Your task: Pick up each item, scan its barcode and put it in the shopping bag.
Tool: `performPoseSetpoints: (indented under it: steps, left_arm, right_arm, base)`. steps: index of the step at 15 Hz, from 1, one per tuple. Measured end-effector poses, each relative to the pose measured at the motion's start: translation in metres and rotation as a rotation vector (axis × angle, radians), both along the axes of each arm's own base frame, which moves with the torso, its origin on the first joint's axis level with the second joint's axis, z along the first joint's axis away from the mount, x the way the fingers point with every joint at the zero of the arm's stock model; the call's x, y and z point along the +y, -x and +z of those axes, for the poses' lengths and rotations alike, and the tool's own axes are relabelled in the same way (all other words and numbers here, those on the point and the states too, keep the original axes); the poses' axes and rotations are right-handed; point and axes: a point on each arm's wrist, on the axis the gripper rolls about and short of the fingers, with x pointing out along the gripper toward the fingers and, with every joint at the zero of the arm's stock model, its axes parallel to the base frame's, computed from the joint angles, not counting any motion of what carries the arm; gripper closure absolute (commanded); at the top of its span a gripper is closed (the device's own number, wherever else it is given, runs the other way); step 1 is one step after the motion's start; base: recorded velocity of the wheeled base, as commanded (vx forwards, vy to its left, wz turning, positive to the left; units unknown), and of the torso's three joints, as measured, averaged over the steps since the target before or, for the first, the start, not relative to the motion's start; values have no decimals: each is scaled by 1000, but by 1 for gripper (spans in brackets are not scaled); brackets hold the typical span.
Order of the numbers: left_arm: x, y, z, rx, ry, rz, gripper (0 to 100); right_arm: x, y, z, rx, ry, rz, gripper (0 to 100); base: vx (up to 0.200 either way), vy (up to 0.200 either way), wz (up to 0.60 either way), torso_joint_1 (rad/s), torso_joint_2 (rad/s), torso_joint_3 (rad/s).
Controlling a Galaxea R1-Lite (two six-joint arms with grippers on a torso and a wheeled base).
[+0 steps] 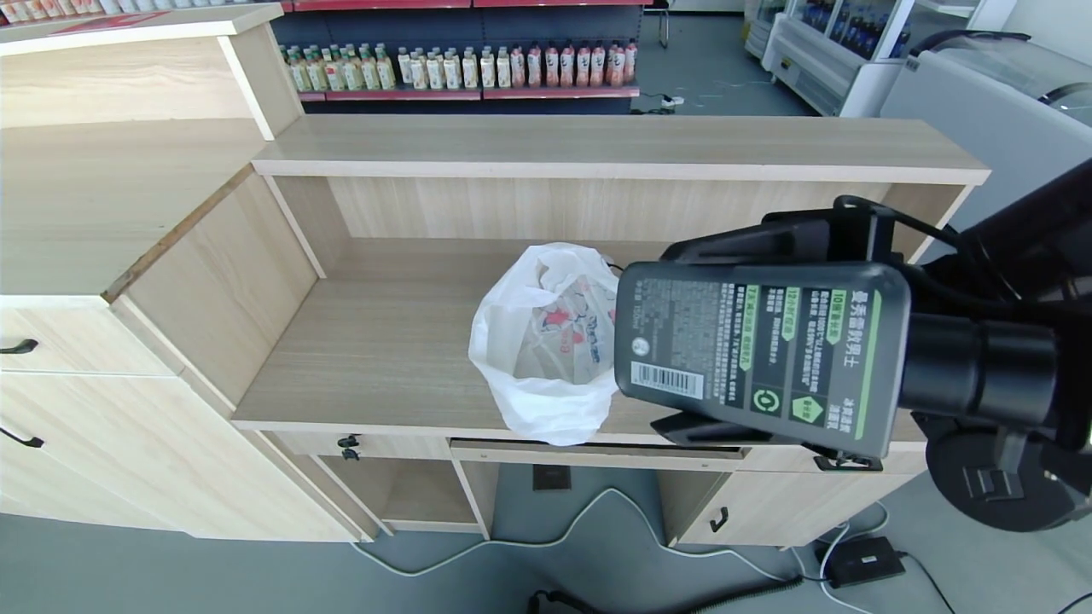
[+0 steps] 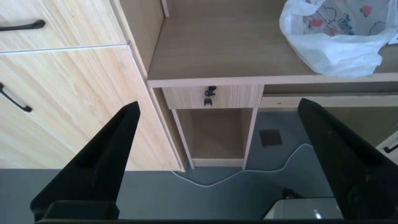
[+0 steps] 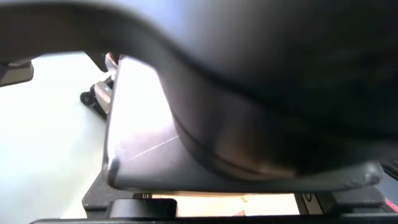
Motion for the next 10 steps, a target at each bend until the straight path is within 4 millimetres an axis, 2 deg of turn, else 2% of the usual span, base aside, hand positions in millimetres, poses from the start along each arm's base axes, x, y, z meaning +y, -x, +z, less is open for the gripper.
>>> performPoseSetpoints:
  steps: [2, 6, 10]
  left_arm:
    - [0, 0, 0, 0, 0, 0, 0]
    - [0, 0, 0, 0, 0, 0, 0]
    - [0, 0, 0, 0, 0, 0, 0]
  right_arm:
    - [2, 6, 4, -13, -6, 20, 100]
    - [-10, 16, 15, -44, -25, 6, 100]
    - [-13, 28, 23, -64, -37, 27, 100]
  base:
    - [0, 0, 0, 0, 0, 0]
    - [0, 0, 0, 0, 0, 0]
    - [0, 0, 0, 0, 0, 0]
